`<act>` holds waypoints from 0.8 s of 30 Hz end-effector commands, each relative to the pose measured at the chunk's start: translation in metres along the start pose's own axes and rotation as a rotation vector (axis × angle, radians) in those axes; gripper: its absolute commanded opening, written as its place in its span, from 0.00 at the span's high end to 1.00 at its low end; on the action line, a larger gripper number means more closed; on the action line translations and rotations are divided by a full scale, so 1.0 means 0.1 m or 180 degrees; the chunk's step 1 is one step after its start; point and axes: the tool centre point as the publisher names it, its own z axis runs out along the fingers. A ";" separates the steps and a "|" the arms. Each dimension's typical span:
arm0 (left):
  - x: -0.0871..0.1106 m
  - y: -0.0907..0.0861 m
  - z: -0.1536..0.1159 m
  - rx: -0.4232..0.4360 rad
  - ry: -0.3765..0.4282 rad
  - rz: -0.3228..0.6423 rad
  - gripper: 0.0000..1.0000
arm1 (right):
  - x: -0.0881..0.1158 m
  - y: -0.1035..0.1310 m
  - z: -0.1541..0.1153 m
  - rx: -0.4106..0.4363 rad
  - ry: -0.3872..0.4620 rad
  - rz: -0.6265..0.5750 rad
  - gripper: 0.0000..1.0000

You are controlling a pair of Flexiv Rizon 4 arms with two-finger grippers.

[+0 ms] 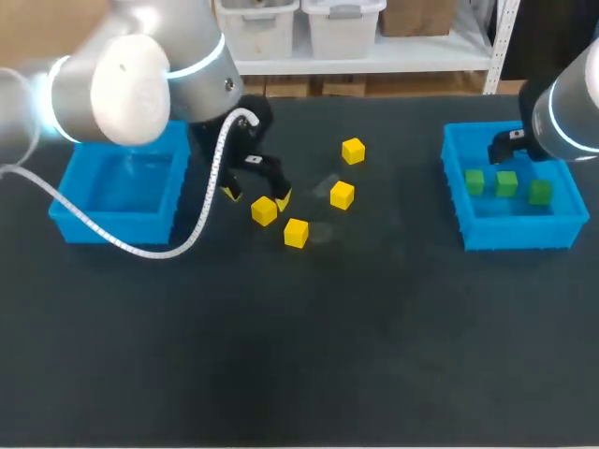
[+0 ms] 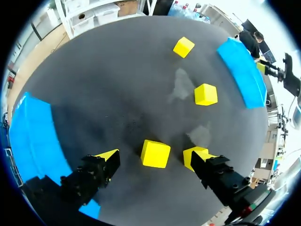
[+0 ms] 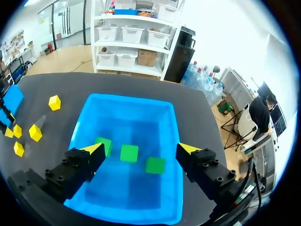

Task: Put the green cubes in the right bin and the yellow cubes in the left bin.

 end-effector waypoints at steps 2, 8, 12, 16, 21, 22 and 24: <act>-0.05 -0.03 0.10 -0.0073 0.0259 0.0085 0.00 | 0.03 -0.01 0.00 -0.0004 -0.0536 0.0007 0.00; -0.02 0.00 0.20 -0.0179 0.0374 0.0147 0.68 | 0.03 -0.01 0.00 -0.0004 -0.0536 0.0007 0.00; -0.01 0.02 0.20 -0.0287 0.0418 0.0201 1.00 | 0.03 -0.01 0.00 -0.0004 -0.0536 0.0007 0.00; 0.02 0.03 0.19 -0.0336 0.0453 0.0255 1.00 | 0.03 -0.01 0.00 -0.0004 -0.0536 0.0007 0.00; 0.03 0.02 0.18 -0.0361 0.0455 0.0301 1.00 | 0.03 -0.01 0.00 -0.0004 -0.0536 0.0007 0.00; 0.03 0.02 0.17 -0.0362 0.0469 0.0335 1.00 | 0.03 -0.01 0.00 -0.0004 -0.0536 0.0007 0.00; 0.03 0.00 0.14 -0.0350 0.0459 0.0374 1.00 | 0.03 -0.01 0.00 -0.0004 -0.0536 0.0007 0.00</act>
